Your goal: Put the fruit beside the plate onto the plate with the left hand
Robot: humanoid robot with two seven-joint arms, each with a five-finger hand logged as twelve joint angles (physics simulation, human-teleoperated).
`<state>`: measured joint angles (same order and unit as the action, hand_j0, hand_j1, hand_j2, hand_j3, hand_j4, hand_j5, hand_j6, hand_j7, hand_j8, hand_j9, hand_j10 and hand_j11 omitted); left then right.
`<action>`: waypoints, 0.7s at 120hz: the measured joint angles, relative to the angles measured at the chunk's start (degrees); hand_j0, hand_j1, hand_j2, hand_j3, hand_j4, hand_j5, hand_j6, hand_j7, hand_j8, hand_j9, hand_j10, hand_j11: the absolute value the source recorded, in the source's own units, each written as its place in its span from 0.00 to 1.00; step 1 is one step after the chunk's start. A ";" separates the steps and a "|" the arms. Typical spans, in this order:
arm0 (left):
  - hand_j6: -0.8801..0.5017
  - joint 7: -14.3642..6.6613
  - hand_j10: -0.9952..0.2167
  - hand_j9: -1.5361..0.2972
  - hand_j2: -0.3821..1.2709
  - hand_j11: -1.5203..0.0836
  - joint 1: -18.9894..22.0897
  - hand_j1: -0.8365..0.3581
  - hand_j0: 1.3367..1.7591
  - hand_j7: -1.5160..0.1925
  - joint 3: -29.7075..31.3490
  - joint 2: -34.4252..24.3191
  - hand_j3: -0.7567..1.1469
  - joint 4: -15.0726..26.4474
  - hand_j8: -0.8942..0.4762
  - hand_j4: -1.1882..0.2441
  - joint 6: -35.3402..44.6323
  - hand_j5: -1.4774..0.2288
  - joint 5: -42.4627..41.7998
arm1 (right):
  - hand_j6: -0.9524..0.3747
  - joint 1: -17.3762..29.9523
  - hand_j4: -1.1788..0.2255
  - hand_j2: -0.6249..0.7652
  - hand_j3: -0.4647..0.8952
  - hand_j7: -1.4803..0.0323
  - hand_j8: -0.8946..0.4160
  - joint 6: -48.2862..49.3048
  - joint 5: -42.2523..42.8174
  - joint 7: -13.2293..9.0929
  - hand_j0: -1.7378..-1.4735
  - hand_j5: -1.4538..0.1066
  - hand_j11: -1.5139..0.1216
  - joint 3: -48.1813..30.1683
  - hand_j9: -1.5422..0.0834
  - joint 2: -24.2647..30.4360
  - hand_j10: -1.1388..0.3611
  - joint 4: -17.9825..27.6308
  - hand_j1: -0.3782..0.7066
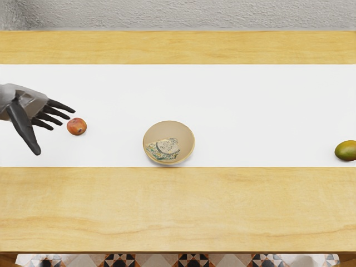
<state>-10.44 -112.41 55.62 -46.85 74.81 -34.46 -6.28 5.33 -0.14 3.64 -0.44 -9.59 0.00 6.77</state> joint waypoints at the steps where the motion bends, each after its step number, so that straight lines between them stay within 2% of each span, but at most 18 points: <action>1: 0.62 -0.04 0.80 0.82 0.23 0.93 0.00 0.97 0.76 0.87 -0.05 0.00 0.40 0.00 0.63 0.81 -0.04 0.85 0.05 | 0.72 0.00 0.84 0.45 0.34 0.98 0.68 -0.01 -0.01 0.00 0.30 0.93 0.93 -0.01 0.95 0.00 0.76 0.07 0.03; 18: 0.62 -0.47 0.80 0.82 0.23 0.93 0.00 0.97 0.76 0.87 -0.52 -0.47 0.40 -0.01 0.64 0.81 -0.42 0.85 0.49 | 0.72 -0.01 0.84 0.45 0.34 0.98 0.68 -0.09 -0.03 0.00 0.30 0.93 0.93 -0.02 0.95 0.00 0.76 0.70 0.03; 27: 0.62 -0.56 0.81 0.82 0.23 0.93 0.22 0.97 0.76 0.87 -0.79 -4.72 0.40 -0.73 0.64 0.82 -0.48 0.85 1.20 | 0.72 -0.03 0.84 0.45 0.34 0.98 0.68 -0.11 -0.03 0.00 0.30 0.93 0.93 -0.01 0.95 0.00 0.76 0.83 0.03; 38: 0.62 -0.61 0.81 0.83 0.23 0.93 0.66 0.97 0.76 0.87 -1.21 -4.91 0.40 -1.97 0.64 0.82 -0.53 0.85 2.14 | 0.72 -0.04 0.84 0.45 0.34 0.98 0.68 -0.11 -0.03 0.00 0.30 0.93 0.93 -0.01 0.95 0.00 0.76 0.91 0.03; 43: 0.62 -0.45 0.81 0.83 0.23 0.93 0.57 0.98 0.76 0.87 -0.65 1.86 0.40 -3.08 0.64 0.82 -0.54 0.85 2.23 | 0.72 -0.05 0.84 0.45 0.34 0.98 0.68 -0.11 -0.03 0.00 0.30 0.93 0.93 -0.01 0.95 0.00 0.76 0.93 0.03; 47: 0.62 -0.26 0.81 0.83 0.23 0.93 -3.21 0.98 0.76 0.87 1.35 7.81 0.40 -3.73 0.64 0.82 -0.54 0.85 1.75 | 0.72 -0.05 0.84 0.45 0.34 0.98 0.68 -0.11 -0.03 0.00 0.30 0.93 0.93 0.00 0.95 0.00 0.76 0.94 0.03; 54: 0.62 0.76 0.81 0.83 0.23 0.93 -5.30 0.98 0.76 0.88 5.54 18.31 0.40 -4.41 0.64 0.82 -0.05 0.85 -1.07 | 0.72 -0.05 0.84 0.45 0.34 0.98 0.68 -0.12 -0.03 0.00 0.30 0.93 0.93 0.00 0.95 0.00 0.76 0.95 0.03; 62: 0.63 2.68 0.81 0.83 0.23 0.94 -5.35 0.98 0.76 0.88 11.03 30.31 0.40 -4.90 0.64 0.82 7.76 0.85 -8.39 | 0.72 -0.05 0.84 0.45 0.34 0.98 0.68 -0.12 -0.03 0.00 0.30 0.93 0.93 0.01 0.95 0.00 0.76 0.96 0.03; 71: 0.63 3.80 0.81 0.83 0.23 0.94 -5.11 0.98 0.76 0.88 17.20 42.96 0.40 -4.69 0.64 0.82 21.15 0.86 -18.35 | 0.72 -0.05 0.84 0.45 0.34 0.98 0.68 -0.12 -0.03 0.00 0.30 0.93 0.93 0.01 0.95 0.00 0.76 0.96 0.03; 76: 0.63 4.06 0.81 0.83 0.23 0.94 -3.70 0.98 0.76 0.88 19.78 46.49 0.40 -4.69 0.64 0.82 27.86 0.86 -23.02 | 0.72 -0.05 0.84 0.45 0.34 0.98 0.68 -0.12 -0.03 0.00 0.30 0.93 0.93 0.01 0.95 0.00 0.76 0.96 0.03; 84: 0.63 4.12 0.81 0.83 0.23 0.94 -2.32 0.98 0.76 0.88 22.61 46.84 0.40 -4.64 0.64 0.82 34.00 0.86 -26.89 | 0.72 -0.05 0.84 0.45 0.34 0.98 0.68 -0.12 -0.03 0.00 0.30 0.93 0.93 0.01 0.95 0.00 0.76 0.96 0.03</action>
<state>-6.32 -114.73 78.23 0.00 70.16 -0.46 -33.17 5.27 -0.26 3.60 -0.44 -9.58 0.00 7.73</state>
